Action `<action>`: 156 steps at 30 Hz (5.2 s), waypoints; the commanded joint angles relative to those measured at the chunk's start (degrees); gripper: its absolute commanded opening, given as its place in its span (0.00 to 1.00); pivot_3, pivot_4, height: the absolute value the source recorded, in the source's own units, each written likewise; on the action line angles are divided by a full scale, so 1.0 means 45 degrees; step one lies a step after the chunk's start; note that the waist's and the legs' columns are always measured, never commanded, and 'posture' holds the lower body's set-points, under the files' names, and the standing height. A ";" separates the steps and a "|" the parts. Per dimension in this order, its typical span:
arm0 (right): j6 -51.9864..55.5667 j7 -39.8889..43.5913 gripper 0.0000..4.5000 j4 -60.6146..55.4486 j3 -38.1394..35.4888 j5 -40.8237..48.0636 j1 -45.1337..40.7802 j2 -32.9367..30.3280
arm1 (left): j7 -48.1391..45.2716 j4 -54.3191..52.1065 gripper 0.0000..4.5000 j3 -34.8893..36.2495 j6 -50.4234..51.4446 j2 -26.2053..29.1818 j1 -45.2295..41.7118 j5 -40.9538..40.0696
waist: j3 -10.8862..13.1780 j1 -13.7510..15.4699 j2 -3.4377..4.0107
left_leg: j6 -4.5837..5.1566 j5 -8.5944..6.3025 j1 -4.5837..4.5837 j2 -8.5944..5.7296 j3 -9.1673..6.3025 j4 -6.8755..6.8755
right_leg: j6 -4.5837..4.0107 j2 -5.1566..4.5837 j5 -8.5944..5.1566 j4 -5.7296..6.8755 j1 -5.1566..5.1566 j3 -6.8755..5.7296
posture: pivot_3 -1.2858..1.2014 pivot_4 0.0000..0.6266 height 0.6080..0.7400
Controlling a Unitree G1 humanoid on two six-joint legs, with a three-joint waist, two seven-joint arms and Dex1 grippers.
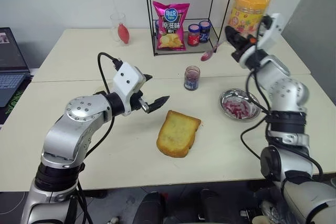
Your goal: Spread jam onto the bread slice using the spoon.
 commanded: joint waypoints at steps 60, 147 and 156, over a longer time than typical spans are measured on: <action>-0.2794 0.1796 0.00 0.7886 -0.1013 -0.4160 -0.3062 0.1794 | 0.0394 -0.0183 1.00 0.0188 0.0803 -0.0135 -0.0147 -0.0737 | 0.0008 -0.0066 0.0009 | -0.0046 0.0025 0.0019 -0.0010 -0.0023 -0.0007 | -0.0007 -0.0070 0.0004 0.0049 -0.0002 -0.0020 | 0.52 0.24 1.00; -0.0109 -0.1312 0.00 0.7014 -0.5243 0.0576 -0.3142 0.1096 | 0.0436 0.0951 1.00 0.0262 -0.0412 -0.1010 -0.0735 -0.0333 | 0.0011 -0.0070 0.0010 | -0.0042 0.0024 0.0006 -0.0009 -0.0022 -0.0015 | -0.0006 -0.0068 0.0004 0.0029 -0.0002 -0.0026 | 0.52 0.24 1.00; 0.2110 -0.1076 0.00 0.3943 -0.5024 0.2077 -0.2518 0.1399 | -0.0025 0.0419 1.00 0.0613 -0.1343 -0.1241 -0.0386 -0.0940 | 0.0014 -0.0062 0.0012 | -0.0042 0.0023 -0.0004 -0.0009 -0.0022 -0.0016 | -0.0006 -0.0070 0.0004 0.0023 -0.0007 -0.0026 | 0.52 0.24 1.00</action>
